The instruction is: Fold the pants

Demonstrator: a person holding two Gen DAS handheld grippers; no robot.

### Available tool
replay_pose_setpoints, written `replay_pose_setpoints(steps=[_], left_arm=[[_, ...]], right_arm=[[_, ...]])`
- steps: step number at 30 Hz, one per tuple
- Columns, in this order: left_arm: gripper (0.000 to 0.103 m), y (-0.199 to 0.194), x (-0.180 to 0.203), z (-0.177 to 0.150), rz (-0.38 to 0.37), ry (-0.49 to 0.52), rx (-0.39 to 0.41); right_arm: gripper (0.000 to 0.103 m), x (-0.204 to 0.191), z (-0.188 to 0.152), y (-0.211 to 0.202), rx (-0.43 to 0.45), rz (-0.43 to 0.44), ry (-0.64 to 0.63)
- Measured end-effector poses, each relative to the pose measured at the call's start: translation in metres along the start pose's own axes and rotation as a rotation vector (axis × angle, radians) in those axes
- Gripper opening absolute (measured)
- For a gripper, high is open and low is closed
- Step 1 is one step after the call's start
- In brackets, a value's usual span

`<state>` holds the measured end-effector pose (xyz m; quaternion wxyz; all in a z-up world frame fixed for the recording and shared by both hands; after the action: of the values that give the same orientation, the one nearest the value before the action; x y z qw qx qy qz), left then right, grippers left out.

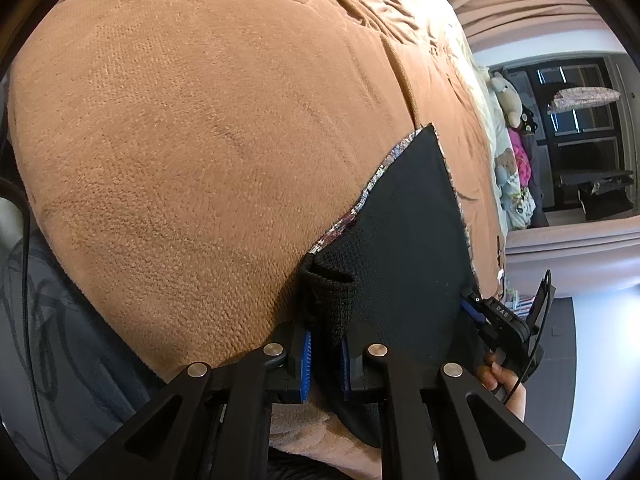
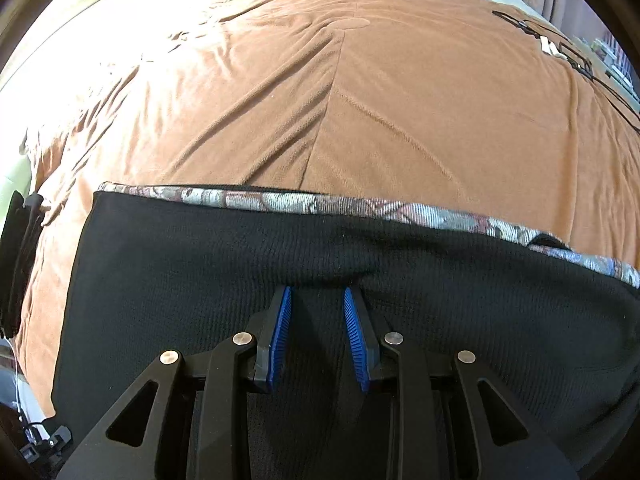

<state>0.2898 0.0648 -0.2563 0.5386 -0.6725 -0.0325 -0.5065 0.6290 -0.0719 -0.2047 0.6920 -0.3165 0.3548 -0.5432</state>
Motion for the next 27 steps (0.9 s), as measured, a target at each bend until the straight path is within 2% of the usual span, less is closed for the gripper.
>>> replay_pose_setpoints(steps=[4, 15, 27], left_arm=[[0.011, 0.0, 0.001, 0.0, -0.009, 0.004, 0.001], [0.009, -0.007, 0.003, -0.001, -0.052, -0.003, 0.0], [0.009, -0.029, 0.039, -0.005, -0.113, 0.058, 0.035]], right_arm=[[0.025, -0.003, -0.011, -0.008, -0.011, 0.019, 0.0], [0.025, -0.014, -0.084, -0.052, -0.006, 0.08, 0.015], [0.025, -0.016, -0.143, -0.094, 0.049, 0.117, 0.018]])
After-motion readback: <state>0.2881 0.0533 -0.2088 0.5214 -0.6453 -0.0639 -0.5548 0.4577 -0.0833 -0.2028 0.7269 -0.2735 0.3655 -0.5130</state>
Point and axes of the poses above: each gripper's, at about its wrist camera, not at the fingertips, and y roughly the way its jaws point, x to its right, z to its top, the point moved 10 cm from there along y, roughly the way its jaws point
